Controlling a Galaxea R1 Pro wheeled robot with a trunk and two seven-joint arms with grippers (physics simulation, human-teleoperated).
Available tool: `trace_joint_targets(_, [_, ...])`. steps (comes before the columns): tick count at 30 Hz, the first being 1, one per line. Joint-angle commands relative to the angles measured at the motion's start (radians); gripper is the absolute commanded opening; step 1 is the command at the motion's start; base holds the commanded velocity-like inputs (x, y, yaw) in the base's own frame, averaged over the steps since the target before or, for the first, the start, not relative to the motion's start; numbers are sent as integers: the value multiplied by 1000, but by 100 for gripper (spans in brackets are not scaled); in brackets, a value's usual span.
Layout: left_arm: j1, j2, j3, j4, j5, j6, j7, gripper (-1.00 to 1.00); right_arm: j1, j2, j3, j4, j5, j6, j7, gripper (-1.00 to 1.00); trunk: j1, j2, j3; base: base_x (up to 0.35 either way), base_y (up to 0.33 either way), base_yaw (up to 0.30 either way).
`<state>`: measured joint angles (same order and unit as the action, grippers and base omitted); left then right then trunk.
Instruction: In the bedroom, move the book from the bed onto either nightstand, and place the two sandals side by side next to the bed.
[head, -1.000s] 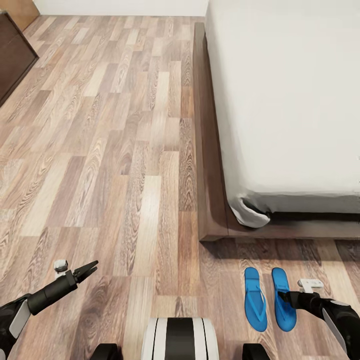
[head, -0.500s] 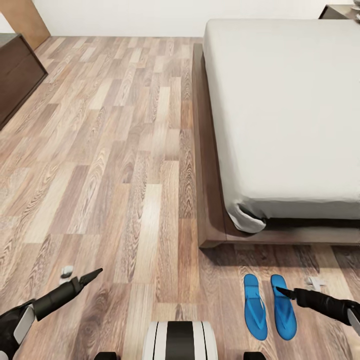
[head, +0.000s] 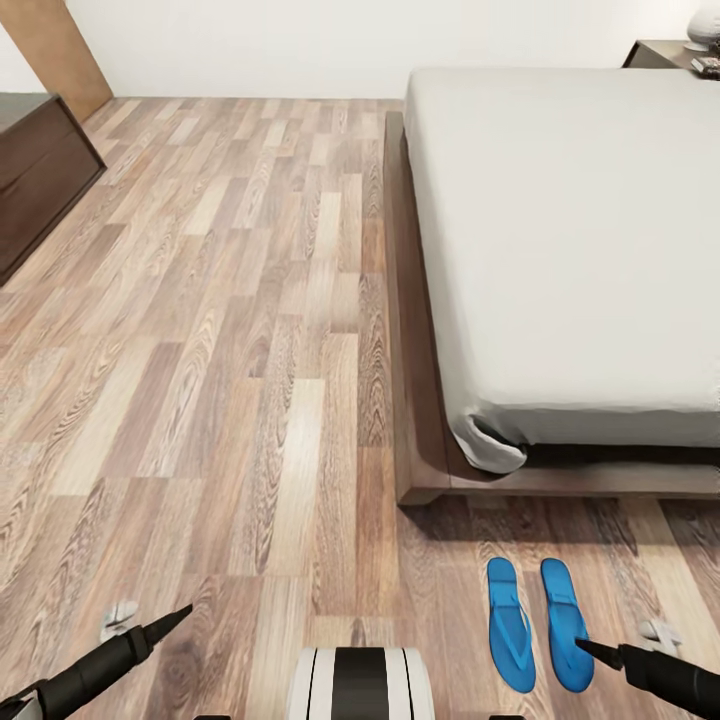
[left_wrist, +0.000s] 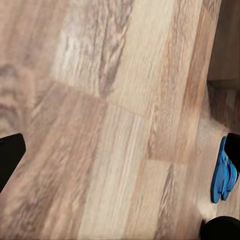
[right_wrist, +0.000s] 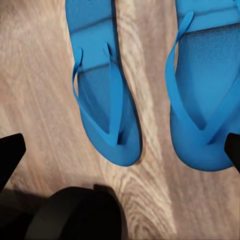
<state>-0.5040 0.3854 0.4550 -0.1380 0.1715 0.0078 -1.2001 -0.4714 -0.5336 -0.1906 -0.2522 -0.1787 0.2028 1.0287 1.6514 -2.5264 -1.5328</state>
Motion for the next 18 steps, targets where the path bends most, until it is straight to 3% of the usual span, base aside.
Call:
trace_joint_targets(1, [0, 1, -10, 11, 10, -18, -1, 100, 0, 0, 0, 11, -8, 0, 3, 100, -1, 0, 3, 0, 0, 0])
trace_joint_targets(4, [1, 1, -16, 27, 10, -55, 1, 100, -1, 6, 1, 31, -8, -17, 1, 100, -2, 1, 15, 0, 0, 0])
trace_joint_targets(13, [1, -1, -18, 31, 10, -61, 3, 100, 0, 9, 2, 105, -8, -112, -8, 100, -6, 3, 50, 0, 0, 0])
trace_joint_targets(18, [1, -6, -22, 32, 10, -61, 33, 100, 0, 10, 2, 113, -7, -122, -9, 100, -8, 4, 69, 0, 0, 0])
